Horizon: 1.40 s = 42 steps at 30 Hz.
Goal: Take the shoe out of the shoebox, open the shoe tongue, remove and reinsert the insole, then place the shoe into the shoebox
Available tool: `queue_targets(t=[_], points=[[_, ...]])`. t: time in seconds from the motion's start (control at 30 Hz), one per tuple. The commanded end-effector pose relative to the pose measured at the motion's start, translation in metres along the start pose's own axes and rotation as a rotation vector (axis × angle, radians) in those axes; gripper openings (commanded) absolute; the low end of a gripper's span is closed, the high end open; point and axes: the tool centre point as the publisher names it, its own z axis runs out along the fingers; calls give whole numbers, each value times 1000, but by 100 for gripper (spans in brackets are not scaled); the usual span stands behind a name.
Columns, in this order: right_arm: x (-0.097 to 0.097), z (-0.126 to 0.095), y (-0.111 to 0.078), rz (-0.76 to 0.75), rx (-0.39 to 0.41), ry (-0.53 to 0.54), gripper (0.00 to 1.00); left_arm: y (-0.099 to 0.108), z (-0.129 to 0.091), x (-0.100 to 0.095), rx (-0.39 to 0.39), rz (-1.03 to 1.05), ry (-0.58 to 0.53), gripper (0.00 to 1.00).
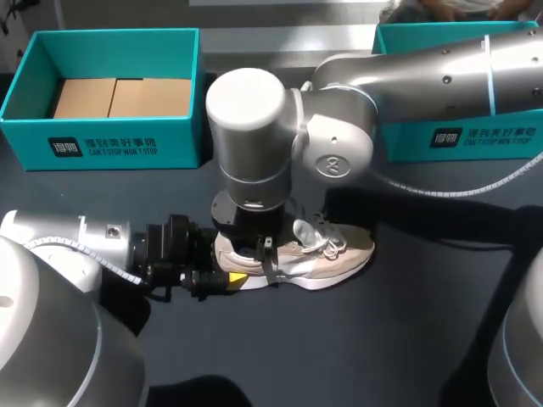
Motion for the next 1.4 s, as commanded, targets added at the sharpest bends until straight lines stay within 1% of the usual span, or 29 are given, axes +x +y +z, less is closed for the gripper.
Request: queue_targets(t=[0.03,0.1,0.2,0.33,0.63,0.67,0.87,0.93,0.97,1.13,1.3,1.37,1.4], points=[[16,-7,-6,8,18,-34,0,4,3,0,-2,-2,-4,0],[15,-15,-7,16,26,-59,0,4,3,0,-2,-2,-4,0],[10,-30,-8,28,17,-95,0,4,3,0,-2,-2,-4,0],[3,-42,-11,46,-1,-127,0,4,3,0,-2,-2,-4,0],[-10,-66,-28,84,-18,-170,0,4,3,0,-2,-2,-4,0],[-11,-69,-30,92,-4,-175,0,4,3,0,-2,-2,-4,0],[-18,-80,-40,130,-40,-205,0,4,3,0,-2,-2,-4,0],[-20,-83,-38,125,-77,-212,0,4,3,0,-2,-2,-4,0],[-22,-84,-36,118,-85,-206,0,4,3,0,-2,-2,-4,0],[-27,-90,-22,80,-187,-194,0,4,3,0,-2,-2,-4,0],[-34,-100,0,17,-248,-160,0,4,3,0,-2,-2,-4,0],[-36,-105,9,4,-286,-155,0,4,3,0,-2,-2,-4,0],[-38,-107,14,-14,-292,-148,0,4,3,0,-2,-2,-4,0]])
